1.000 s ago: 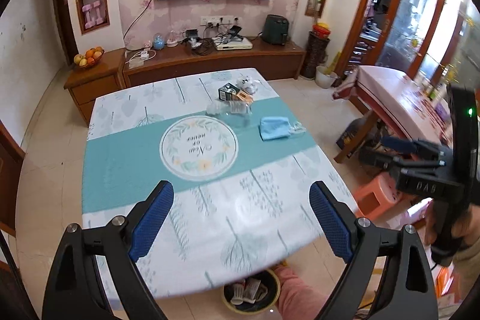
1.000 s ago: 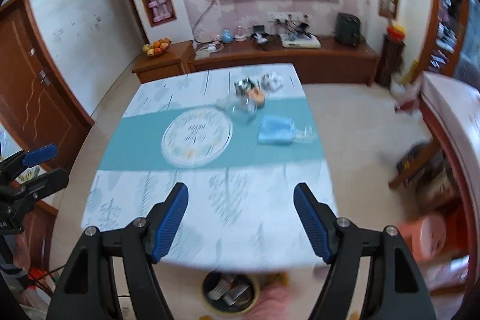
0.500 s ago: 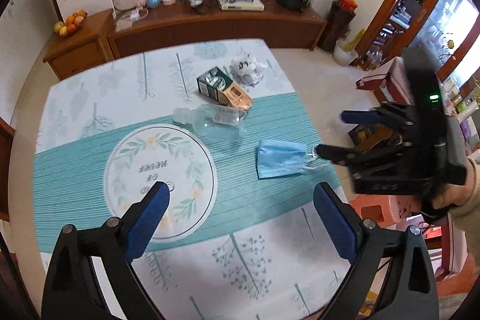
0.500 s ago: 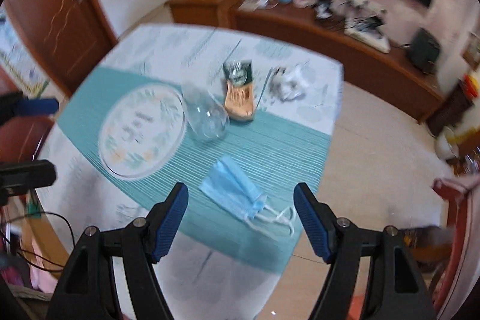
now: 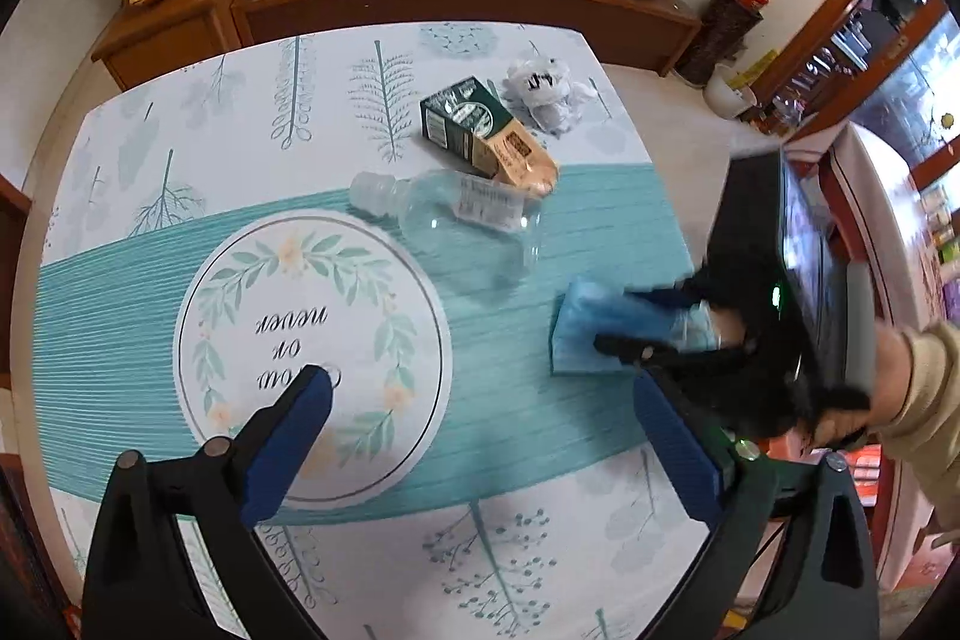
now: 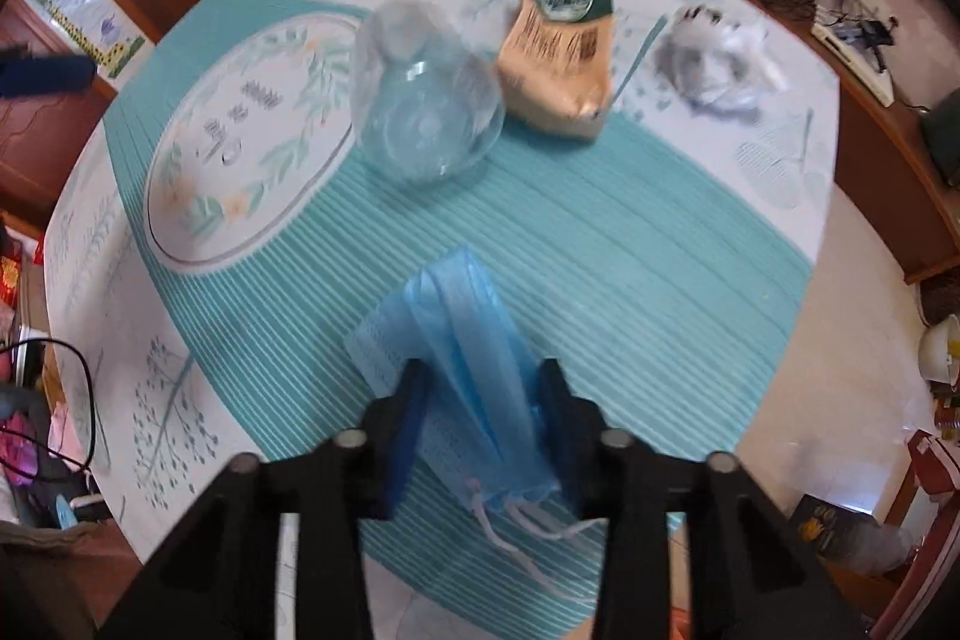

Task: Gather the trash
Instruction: 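Grasp the blue face mask with the right tool while the left tool grasps the clear plastic bottle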

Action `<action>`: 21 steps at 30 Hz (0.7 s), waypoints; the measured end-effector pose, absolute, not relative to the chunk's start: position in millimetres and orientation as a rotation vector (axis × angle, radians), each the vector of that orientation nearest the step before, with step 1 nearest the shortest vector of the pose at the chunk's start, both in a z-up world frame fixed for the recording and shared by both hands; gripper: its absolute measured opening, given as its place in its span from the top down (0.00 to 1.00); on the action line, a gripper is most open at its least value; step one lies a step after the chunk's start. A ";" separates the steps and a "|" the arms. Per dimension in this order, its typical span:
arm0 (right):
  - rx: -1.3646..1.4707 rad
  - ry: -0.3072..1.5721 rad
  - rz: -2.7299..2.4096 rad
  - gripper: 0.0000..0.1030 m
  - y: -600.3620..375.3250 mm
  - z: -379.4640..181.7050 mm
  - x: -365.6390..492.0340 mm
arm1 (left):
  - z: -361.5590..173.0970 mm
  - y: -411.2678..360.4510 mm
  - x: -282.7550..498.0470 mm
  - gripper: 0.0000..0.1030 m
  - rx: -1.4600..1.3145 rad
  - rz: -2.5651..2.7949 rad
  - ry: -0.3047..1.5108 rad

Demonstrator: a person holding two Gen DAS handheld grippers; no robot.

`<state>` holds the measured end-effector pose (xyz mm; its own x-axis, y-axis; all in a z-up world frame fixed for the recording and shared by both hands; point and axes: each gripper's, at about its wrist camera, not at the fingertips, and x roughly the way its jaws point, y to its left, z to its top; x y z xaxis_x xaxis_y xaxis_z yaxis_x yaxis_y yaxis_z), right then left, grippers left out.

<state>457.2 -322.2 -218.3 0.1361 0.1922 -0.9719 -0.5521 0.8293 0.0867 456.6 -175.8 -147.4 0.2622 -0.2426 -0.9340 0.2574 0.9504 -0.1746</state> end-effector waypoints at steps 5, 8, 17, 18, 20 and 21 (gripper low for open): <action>-0.243 1.333 0.584 0.93 -334.2 -211.3 459.6 | -148.8 -188.2 481.6 0.01 -0.041 -0.310 1.268; -0.173 1.290 0.560 0.94 -350.7 -192.0 467.1 | -153.6 -195.7 499.2 0.01 -0.077 -0.282 1.279; 0.031 1.181 0.366 0.94 -396.5 -162.2 508.3 | -184.4 -203.1 554.0 0.01 -0.244 -0.100 1.330; 0.044 1.177 0.352 0.94 -398.1 -163.0 512.1 | -189.7 -203.2 559.2 0.01 -0.259 -0.074 1.340; 0.078 1.174 0.326 0.94 -401.6 -166.6 517.5 | -197.6 -203.2 565.7 0.01 -0.269 -0.039 1.354; 0.096 1.173 0.314 0.94 -402.7 -169.1 519.3 | -201.4 -203.4 567.8 0.01 -0.270 -0.024 1.360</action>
<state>519.3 -402.7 -169.1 0.3494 0.2920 -0.8903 -0.1925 0.9523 0.2368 567.8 -203.4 -201.4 0.2144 -0.1730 -0.9613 -0.1388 0.9688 -0.2053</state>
